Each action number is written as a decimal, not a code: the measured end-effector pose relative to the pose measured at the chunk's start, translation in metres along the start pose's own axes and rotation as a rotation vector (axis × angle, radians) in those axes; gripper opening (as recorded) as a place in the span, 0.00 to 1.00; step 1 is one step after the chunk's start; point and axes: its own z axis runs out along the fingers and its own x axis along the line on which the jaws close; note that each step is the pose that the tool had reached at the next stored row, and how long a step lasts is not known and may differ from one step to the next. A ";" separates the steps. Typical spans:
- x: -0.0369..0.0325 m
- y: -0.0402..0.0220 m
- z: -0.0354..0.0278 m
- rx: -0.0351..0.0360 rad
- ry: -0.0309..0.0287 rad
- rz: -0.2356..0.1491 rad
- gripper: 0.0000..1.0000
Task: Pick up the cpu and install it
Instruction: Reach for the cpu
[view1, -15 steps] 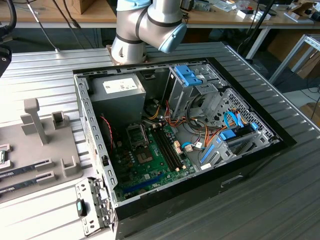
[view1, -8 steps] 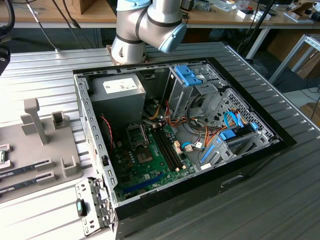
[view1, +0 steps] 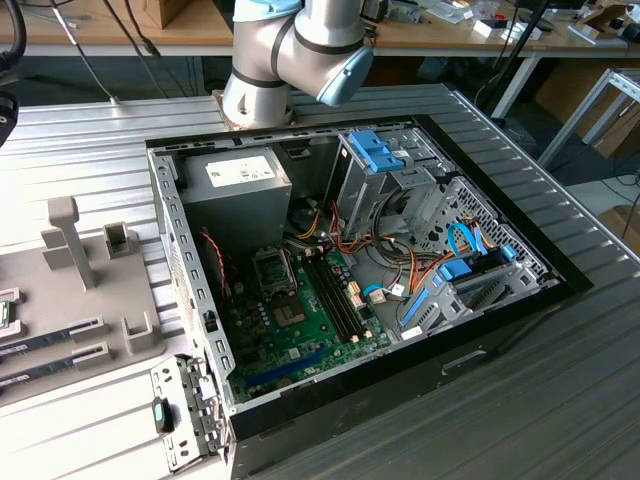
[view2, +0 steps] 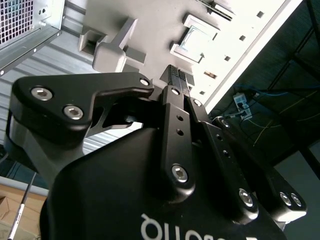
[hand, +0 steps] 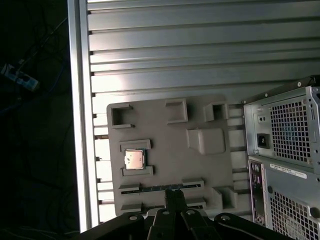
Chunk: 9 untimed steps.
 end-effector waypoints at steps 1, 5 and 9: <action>0.0003 0.0000 0.0001 0.0000 0.0000 0.000 0.11; 0.0009 -0.0001 0.0003 0.0000 0.0000 0.000 0.11; 0.0049 -0.0004 0.0005 0.0000 0.0000 0.000 0.11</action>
